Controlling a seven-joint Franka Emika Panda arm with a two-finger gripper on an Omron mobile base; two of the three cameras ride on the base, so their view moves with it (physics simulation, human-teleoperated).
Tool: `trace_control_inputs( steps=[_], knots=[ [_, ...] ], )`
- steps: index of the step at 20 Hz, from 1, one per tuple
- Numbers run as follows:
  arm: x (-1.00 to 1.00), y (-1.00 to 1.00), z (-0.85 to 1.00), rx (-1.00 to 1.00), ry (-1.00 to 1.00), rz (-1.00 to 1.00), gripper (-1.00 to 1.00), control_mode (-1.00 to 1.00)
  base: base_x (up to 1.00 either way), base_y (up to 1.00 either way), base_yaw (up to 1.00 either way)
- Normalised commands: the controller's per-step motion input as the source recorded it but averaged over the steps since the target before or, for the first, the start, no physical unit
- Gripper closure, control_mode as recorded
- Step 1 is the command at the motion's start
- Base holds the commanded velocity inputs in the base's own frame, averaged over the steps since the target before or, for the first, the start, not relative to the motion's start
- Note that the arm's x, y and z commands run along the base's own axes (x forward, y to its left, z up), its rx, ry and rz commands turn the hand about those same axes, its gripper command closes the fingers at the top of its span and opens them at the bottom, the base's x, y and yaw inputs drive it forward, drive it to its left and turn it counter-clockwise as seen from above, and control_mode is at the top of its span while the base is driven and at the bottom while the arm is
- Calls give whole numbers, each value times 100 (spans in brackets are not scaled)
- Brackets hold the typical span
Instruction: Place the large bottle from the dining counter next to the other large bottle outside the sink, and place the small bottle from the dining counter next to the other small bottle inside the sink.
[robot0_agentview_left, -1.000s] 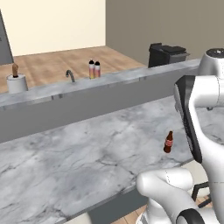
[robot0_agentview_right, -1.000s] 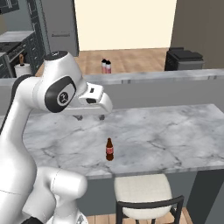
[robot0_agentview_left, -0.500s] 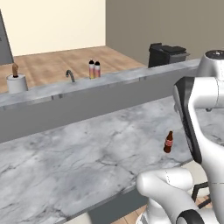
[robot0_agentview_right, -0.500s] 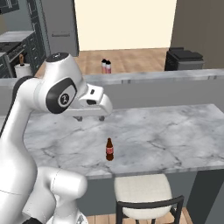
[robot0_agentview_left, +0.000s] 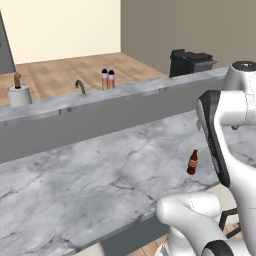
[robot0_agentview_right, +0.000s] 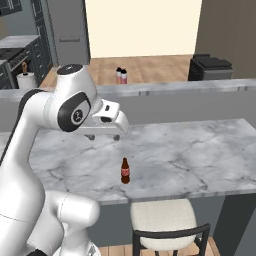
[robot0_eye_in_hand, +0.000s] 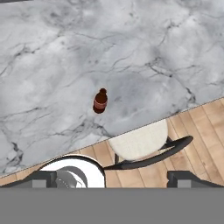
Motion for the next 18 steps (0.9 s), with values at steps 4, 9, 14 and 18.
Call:
trace_control_inputs(
  steps=[4,9,14,18],
  knots=[
    [9,0,-17,2,0,0,-100,-100,0,0,0],
    [9,0,-17,2,0,1,-100,-100,0,0,0],
    [9,0,-19,1,0,1,-100,-100,0,0,0],
    [7,0,-15,1,0,1,-100,-100,0,0,0]
  ],
)
